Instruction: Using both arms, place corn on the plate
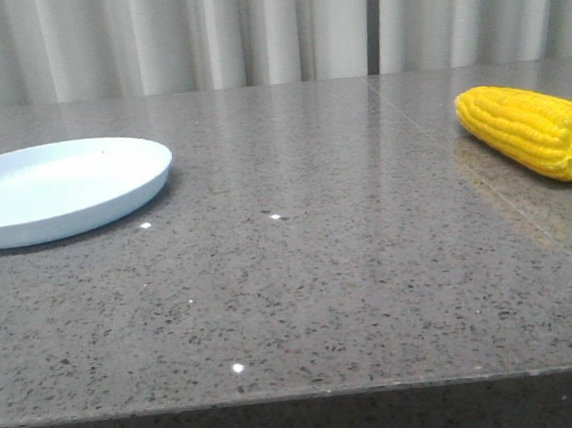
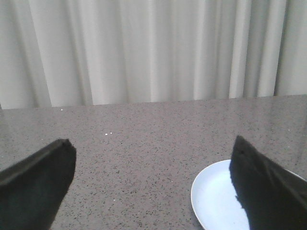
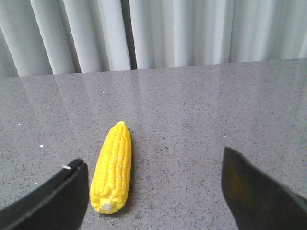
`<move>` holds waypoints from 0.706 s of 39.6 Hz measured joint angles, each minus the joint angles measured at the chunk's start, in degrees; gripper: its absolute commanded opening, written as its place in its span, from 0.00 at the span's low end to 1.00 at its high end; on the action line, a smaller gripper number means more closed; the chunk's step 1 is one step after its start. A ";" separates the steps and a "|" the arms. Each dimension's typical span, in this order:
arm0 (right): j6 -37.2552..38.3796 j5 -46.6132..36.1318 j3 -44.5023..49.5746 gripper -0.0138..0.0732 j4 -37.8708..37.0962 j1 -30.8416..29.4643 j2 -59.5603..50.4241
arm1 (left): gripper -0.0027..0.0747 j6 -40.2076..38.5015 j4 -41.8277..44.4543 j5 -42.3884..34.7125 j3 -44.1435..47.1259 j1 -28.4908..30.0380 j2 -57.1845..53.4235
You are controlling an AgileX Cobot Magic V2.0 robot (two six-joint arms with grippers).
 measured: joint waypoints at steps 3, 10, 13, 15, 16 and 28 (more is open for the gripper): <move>0.00 0.00 0.00 0.86 0.00 0.00 0.00 | 0.86 0.00 -0.53 0.03 0.00 0.00 0.00; 0.00 0.00 0.00 0.86 0.00 0.00 0.00 | 0.81 0.00 -1.51 1.45 -0.38 -0.25 1.41; 0.00 0.00 0.00 0.86 0.00 0.00 0.00 | 0.78 0.00 -1.61 2.76 -1.77 -1.37 4.65; 0.00 0.00 0.00 0.86 0.00 0.00 0.00 | 0.76 0.00 -1.61 4.16 -3.21 -2.40 7.59; 0.00 0.00 0.00 0.86 0.00 0.00 0.00 | 0.76 0.00 -1.61 5.11 -4.18 -3.06 9.01; 0.00 0.00 0.00 0.86 0.00 0.00 0.00 | 0.74 0.00 -1.75 21.49 -19.68 -6.09 34.99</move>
